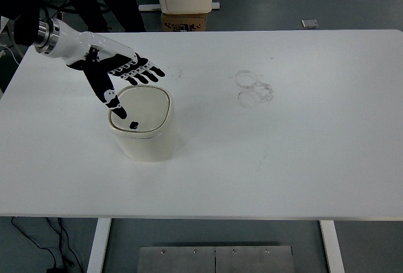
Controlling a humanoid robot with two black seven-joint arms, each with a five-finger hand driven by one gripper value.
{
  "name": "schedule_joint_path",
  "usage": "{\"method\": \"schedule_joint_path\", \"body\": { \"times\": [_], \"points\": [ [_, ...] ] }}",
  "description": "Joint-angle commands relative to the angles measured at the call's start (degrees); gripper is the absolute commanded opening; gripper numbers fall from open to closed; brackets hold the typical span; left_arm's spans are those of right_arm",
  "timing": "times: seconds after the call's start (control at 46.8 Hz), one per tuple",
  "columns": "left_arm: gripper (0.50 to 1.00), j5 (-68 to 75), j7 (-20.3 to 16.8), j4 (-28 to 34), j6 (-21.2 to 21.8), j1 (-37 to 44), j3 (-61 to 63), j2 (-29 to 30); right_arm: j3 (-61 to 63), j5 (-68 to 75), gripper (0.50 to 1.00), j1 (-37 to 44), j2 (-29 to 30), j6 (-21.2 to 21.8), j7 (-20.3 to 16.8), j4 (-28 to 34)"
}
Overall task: Open trash can
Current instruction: 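Press the left hand fingers down on the lid's front button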
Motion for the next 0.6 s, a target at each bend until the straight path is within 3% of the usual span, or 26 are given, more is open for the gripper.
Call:
{"method": "schedule_joint_path", "body": {
  "times": [0.0, 0.577],
  "points": [
    [1.0, 0.0, 1.1, -0.4, 0.0, -0.6, 0.0, 0.0, 0.0, 0.0, 0.991, 0.0, 0.0, 0.0, 0.0, 0.0],
    [1.0, 0.1, 1.2, -5.0, 0.0, -2.3, 2.7, 0.3, 0.0, 0.0, 0.991, 0.0, 0.0, 0.0, 0.0, 0.0]
  ]
}}
